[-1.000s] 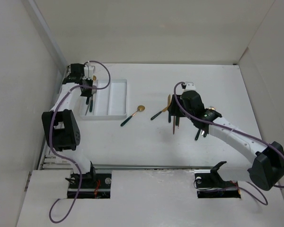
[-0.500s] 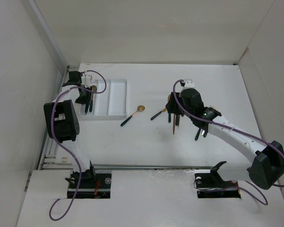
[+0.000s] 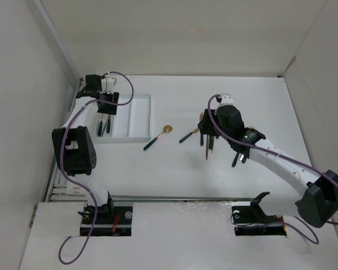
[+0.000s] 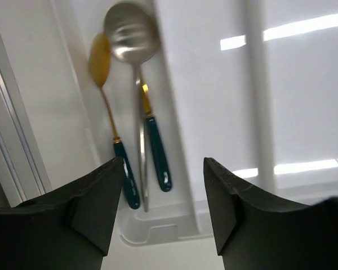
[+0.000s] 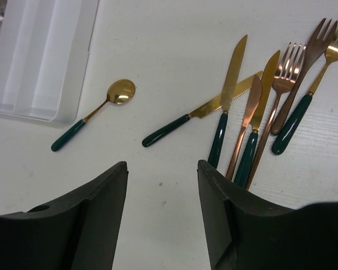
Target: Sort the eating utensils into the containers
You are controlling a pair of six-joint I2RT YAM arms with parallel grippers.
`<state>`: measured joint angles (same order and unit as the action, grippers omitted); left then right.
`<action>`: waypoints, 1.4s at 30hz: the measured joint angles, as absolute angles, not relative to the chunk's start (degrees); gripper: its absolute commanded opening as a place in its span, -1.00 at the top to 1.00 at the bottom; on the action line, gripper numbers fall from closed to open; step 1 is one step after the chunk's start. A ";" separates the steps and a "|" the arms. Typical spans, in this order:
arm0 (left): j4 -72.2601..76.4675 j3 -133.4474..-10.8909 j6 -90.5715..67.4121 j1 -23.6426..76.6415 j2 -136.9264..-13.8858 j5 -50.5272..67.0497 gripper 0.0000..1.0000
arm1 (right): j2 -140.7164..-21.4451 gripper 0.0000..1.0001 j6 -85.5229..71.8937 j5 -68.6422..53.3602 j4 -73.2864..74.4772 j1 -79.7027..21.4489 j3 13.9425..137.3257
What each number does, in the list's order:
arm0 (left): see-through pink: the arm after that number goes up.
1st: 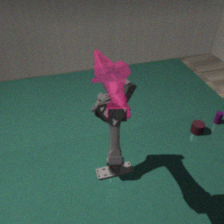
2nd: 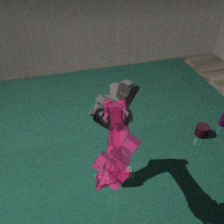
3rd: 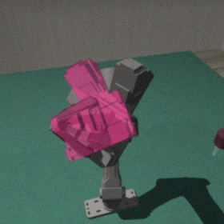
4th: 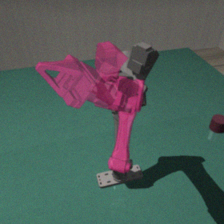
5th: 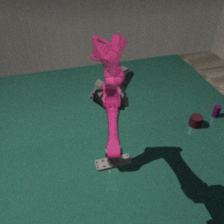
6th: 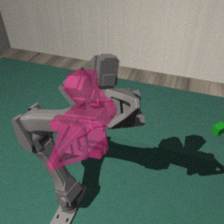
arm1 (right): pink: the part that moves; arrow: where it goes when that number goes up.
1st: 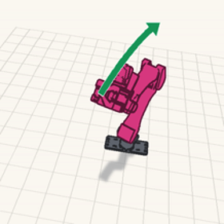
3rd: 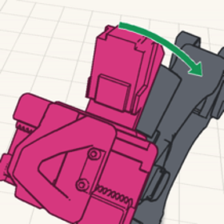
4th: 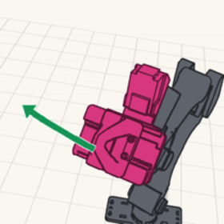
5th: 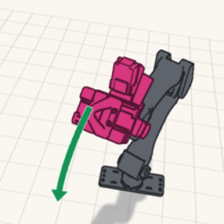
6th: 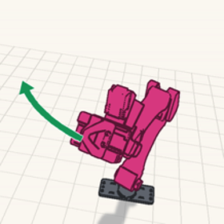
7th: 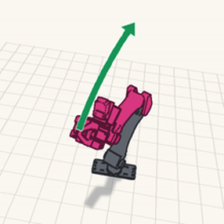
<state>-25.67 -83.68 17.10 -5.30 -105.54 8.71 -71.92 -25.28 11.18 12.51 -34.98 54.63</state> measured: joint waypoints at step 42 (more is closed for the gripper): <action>-28.18 -78.74 22.09 29.87 -112.75 10.57 0.53 | -55.42 -0.19 -29.67 12.40 15.05 -35.40 45.91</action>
<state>-28.18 -78.74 22.09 29.87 -112.75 10.57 -55.42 -29.67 12.40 15.05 -35.40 45.91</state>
